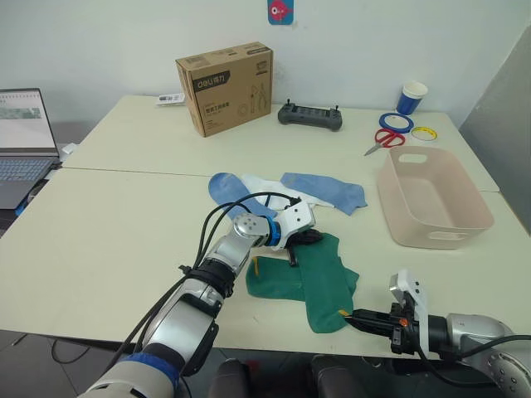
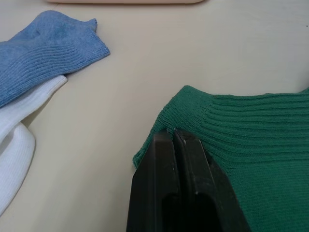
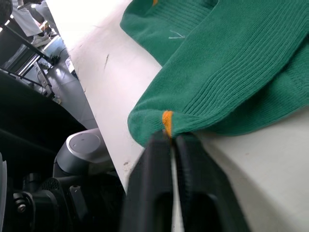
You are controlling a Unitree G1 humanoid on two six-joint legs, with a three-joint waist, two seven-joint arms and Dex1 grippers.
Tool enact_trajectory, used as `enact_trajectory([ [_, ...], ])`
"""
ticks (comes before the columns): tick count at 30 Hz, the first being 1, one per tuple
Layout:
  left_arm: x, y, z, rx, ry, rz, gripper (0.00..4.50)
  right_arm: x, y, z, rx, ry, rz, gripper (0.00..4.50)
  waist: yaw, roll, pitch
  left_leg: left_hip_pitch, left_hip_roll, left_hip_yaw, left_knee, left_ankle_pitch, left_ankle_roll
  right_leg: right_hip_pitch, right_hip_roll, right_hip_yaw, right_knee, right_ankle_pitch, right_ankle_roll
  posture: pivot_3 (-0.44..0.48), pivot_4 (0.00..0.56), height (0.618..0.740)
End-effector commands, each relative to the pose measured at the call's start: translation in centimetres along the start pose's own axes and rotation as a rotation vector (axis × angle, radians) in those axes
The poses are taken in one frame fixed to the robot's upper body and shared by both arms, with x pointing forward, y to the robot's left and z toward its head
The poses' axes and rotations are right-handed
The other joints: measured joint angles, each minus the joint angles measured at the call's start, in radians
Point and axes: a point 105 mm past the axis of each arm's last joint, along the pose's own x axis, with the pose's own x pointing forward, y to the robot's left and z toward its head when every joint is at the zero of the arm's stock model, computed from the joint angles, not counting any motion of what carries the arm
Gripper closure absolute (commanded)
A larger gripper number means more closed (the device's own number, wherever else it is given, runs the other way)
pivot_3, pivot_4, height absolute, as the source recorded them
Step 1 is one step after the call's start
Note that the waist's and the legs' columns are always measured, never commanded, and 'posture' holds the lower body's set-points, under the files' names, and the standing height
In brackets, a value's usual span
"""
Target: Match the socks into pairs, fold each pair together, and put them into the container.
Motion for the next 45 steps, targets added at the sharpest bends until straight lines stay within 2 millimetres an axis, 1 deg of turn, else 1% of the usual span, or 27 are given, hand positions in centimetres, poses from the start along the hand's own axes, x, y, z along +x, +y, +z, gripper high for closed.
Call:
enact_trajectory([
  [1, -0.2, 0.0, 1.0, 0.01, -0.043, 0.003, 4.5, -0.2, 0.2, 0.8, -0.015, -0.025, 0.014, 4.49, 0.0, 0.0, 0.0, 0.0, 0.0, 0.0, 0.0, 0.0, 0.0, 0.0, 0.0, 0.0, 0.0, 0.0, 0.0, 0.0, 0.15, 0.74],
  [7, -1.2, 1.0, 2.0, 0.005, -0.076, 0.058, 4.5, -0.7, 0.5, 1.4, -0.026, -0.03, 0.037, 4.49, 0.0, 0.0, 0.0, 0.0, 0.0, 0.0, 0.0, 0.0, 0.0, 0.0, 0.0, 0.0, 0.0, 0.0, 0.0, 0.0, 0.15, 0.74],
  [10, -2.1, 1.5, 3.1, -0.025, -0.119, 0.08, 4.5, -1.0, 0.8, 2.3, -0.025, -0.045, 0.075, 4.49, -0.001, 0.0, 0.0, 0.0, 0.0, 0.0, 0.0, 0.0, 0.0, 0.0, 0.0, 0.0, 0.0, 0.0, 0.0, 0.0, 0.15, 0.74],
  [14, -3.3, 1.7, 3.4, -0.03, -0.12, 0.103, 4.5, -1.1, 0.7, 3.7, -0.031, -0.069, 0.092, 4.49, 0.0, 0.0, 0.0, 0.0, 0.0, 0.0, 0.0, 0.0, 0.0, 0.0, 0.0, 0.0, 0.0, 0.0, 0.0, 0.0, 0.15, 0.74],
  [15, -3.7, 1.7, 3.5, -0.035, -0.121, 0.11, 4.5, -1.2, 0.7, 4.2, -0.026, -0.08, 0.103, 4.49, -0.001, 0.0, 0.0, 0.0, 0.0, -0.001, 0.0, 0.0, 0.0, 0.0, 0.0, 0.0, 0.0, 0.0, 0.0, 0.0, 0.15, 0.74],
  [17, -5.2, 1.8, 3.9, -0.042, -0.125, 0.147, 4.5, -1.3, -0.1, 5.7, -0.049, -0.109, 0.074, 4.49, -0.005, 0.0, 0.0, 0.0, 0.0, 0.0, 0.0, 0.0, 0.0, 0.0, 0.0, 0.0, 0.0, 0.0, 0.0, 0.0, 0.15, 0.74],
  [20, -6.8, 1.5, 4.3, -0.064, -0.131, 0.176, 4.5, -1.4, -0.9, 7.0, -0.049, -0.135, 0.058, 4.49, -0.005, 0.0, 0.0, 0.0, 0.0, -0.001, 0.0, 0.0, 0.0, 0.0, 0.0, 0.0, 0.001, 0.0, 0.0, 0.0, 0.15, 0.74],
  [22, -8.1, 0.9, 4.2, -0.089, -0.12, 0.202, 4.5, -1.6, -1.2, 7.5, -0.038, -0.132, 0.075, 4.49, -0.003, 0.0, 0.0, 0.0, 0.0, -0.001, 0.0, 0.0, 0.0, 0.0, 0.0, -0.001, 0.001, 0.0, 0.0, 0.0, 0.15, 0.74],
  [24, -9.6, 0.1, 4.0, -0.166, -0.122, 0.262, 4.5, -1.7, -1.7, 7.5, -0.044, -0.088, 0.096, 4.49, -0.004, 0.0, 0.0, 0.0, 0.001, -0.001, 0.0, 0.0, 0.0, 0.0, 0.0, 0.0, 0.001, 0.0, 0.0, 0.0, 0.15, 0.74],
  [27, -10.6, -1.3, 3.7, -0.229, -0.093, 0.31, 4.5, -1.8, -2.2, 7.3, -0.054, -0.04, 0.119, 4.49, -0.001, 0.0, 0.0, 0.0, 0.001, -0.001, 0.0, 0.0, 0.0, 0.0, -0.001, 0.0, 0.0, 0.0, 0.0, 0.0, 0.15, 0.74],
  [28, -10.9, -2.6, 3.4, -0.243, -0.073, 0.301, 4.5, -1.8, -2.4, 7.5, -0.052, -0.033, 0.129, 4.49, -0.001, 0.0, 0.0, 0.0, 0.0, -0.001, 0.0, 0.0, 0.0, 0.0, -0.001, 0.0, 0.0, 0.0, 0.0, 0.0, 0.15, 0.74],
  [30, -11.6, -4.4, 3.1, -0.257, -0.045, 0.309, 4.5, -1.9, -3.0, 7.5, -0.052, -0.006, 0.137, 4.49, -0.001, 0.0, 0.0, 0.0, 0.001, -0.001, 0.0, 0.0, 0.0, 0.0, -0.001, 0.0, 0.0, 0.0, 0.0, 0.0, 0.15, 0.74],
  [32, -12.1, -5.5, 2.9, -0.27, -0.033, 0.333, 4.5, -1.8, -3.8, 6.9, -0.069, 0.034, 0.122, 4.49, -0.001, 0.0, 0.0, 0.0, 0.001, -0.001, 0.0, 0.0, 0.0, 0.0, -0.001, 0.0, 0.0, 0.0, 0.0, 0.0, 0.15, 0.74],
  [35, -12.3, -6.3, 2.6, -0.311, -0.031, 0.368, 4.5, -1.5, -4.1, 6.4, -0.056, 0.05, 0.133, 4.49, 0.001, 0.0, 0.0, 0.0, 0.001, -0.001, 0.0, 0.0, 0.0, 0.0, -0.001, -0.001, 0.0, 0.0, 0.0, 0.0, 0.15, 0.74],
  [38, -12.2, -7.3, 1.4, -0.337, -0.031, 0.417, 4.5, -0.9, -4.2, 5.8, -0.054, 0.065, 0.148, 4.49, -0.001, 0.0, 0.0, 0.001, 0.0, 0.0, 0.0, 0.0, 0.0, 0.0, -0.001, 0.0, 0.0, 0.0, 0.0, 0.0, 0.15, 0.74],
  [42, -12.1, -7.1, 0.4, -0.356, -0.04, 0.48, 4.5, -0.5, -4.6, 5.4, -0.061, 0.074, 0.138, 4.49, 0.0, 0.0, 0.0, 0.001, 0.0, -0.001, 0.0, 0.0, 0.0, 0.0, -0.001, 0.0, 0.0, 0.0, 0.0, 0.0, 0.15, 0.74],
  [43, -12.0, -7.0, 0.3, -0.354, -0.052, 0.492, 4.5, -0.5, -4.8, 5.3, -0.062, 0.071, 0.13, 4.29, 0.0, 0.0, 0.0, 0.001, 0.0, -0.001, 0.0, 0.0, 0.0, 0.0, -0.001, 0.0, 0.0, 0.0, 0.0, 0.0, 0.15, 0.74],
  [45, -12.0, -6.9, 0.3, -0.353, -0.066, 0.502, 4.04, -0.7, -4.8, 5.3, -0.059, 0.067, 0.124, 3.84, 0.0, 0.0, 0.0, 0.001, 0.0, 0.0, 0.0, 0.0, 0.0, 0.0, -0.001, 0.0, 0.0, 0.0, 0.0, 0.0, 0.15, 0.74],
])
